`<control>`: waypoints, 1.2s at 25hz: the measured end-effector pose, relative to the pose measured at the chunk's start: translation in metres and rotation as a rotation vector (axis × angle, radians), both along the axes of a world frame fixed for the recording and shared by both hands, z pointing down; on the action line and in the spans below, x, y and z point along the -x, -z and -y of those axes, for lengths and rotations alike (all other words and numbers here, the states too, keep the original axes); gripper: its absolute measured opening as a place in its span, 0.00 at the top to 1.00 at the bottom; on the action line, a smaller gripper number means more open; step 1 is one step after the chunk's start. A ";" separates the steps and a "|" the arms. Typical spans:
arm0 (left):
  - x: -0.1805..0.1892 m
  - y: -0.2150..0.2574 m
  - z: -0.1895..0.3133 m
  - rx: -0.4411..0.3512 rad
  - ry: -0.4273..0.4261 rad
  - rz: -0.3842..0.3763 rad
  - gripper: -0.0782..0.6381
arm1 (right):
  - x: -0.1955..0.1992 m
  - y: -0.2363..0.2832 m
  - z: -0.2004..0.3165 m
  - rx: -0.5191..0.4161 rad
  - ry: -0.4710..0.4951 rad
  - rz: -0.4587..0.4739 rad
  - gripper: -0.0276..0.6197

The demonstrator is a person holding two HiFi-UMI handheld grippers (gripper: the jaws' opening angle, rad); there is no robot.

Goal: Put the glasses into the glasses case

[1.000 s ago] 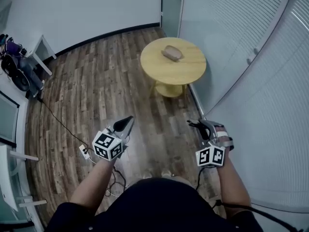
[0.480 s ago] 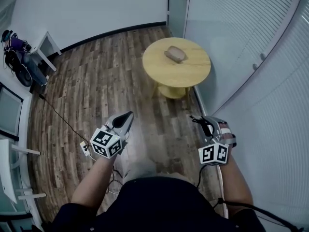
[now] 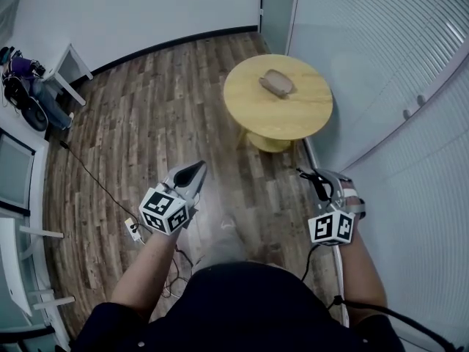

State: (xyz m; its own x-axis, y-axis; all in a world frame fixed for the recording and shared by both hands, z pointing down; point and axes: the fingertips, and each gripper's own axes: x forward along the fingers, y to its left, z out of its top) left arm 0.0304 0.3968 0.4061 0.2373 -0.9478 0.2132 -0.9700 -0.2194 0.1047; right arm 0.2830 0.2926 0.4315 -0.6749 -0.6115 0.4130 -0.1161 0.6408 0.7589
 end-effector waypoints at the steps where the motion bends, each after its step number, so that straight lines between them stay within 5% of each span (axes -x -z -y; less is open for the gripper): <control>1: 0.009 0.000 0.008 0.003 -0.007 0.004 0.88 | 0.009 -0.001 0.006 0.007 0.000 0.000 0.85; 20: 0.171 -0.002 0.177 0.007 -0.136 -0.002 0.88 | 0.165 -0.004 0.149 0.052 -0.126 -0.031 0.84; 30: 0.180 -0.002 0.233 -0.001 -0.212 -0.008 0.88 | 0.197 -0.005 0.193 0.072 -0.160 -0.039 0.84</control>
State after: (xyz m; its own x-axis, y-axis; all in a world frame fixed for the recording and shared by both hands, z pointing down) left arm -0.1498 0.1641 0.4083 0.4332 -0.8767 0.2093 -0.9013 -0.4187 0.1115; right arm 0.0856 0.0993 0.4361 -0.5544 -0.6775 0.4833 -0.1922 0.6693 0.7177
